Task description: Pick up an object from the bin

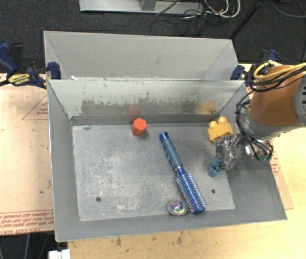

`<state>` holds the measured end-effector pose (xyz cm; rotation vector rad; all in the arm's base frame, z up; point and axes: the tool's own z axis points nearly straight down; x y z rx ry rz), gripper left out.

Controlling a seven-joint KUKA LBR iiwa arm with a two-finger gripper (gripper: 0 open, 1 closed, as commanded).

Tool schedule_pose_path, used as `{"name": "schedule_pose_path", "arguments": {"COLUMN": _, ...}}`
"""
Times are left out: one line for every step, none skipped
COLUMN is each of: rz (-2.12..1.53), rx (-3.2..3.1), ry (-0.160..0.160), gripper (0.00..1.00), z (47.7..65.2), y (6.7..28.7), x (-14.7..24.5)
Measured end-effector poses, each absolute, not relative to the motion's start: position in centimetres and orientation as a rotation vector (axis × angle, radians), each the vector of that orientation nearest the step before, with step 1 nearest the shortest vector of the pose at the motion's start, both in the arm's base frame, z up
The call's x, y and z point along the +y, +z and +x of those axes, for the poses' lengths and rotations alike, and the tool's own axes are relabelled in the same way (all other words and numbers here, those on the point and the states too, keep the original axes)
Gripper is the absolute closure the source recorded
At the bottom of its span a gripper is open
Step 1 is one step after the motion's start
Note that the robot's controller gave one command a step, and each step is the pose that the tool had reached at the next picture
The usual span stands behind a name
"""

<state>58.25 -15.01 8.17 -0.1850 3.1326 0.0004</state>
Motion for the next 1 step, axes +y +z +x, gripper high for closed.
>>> {"name": "schedule_pose_path", "arguments": {"rz": -0.143, "rx": 3.128, "ry": -0.003, "gripper": 1.0, "z": 55.4, "y": 24.47, "x": -13.35}}
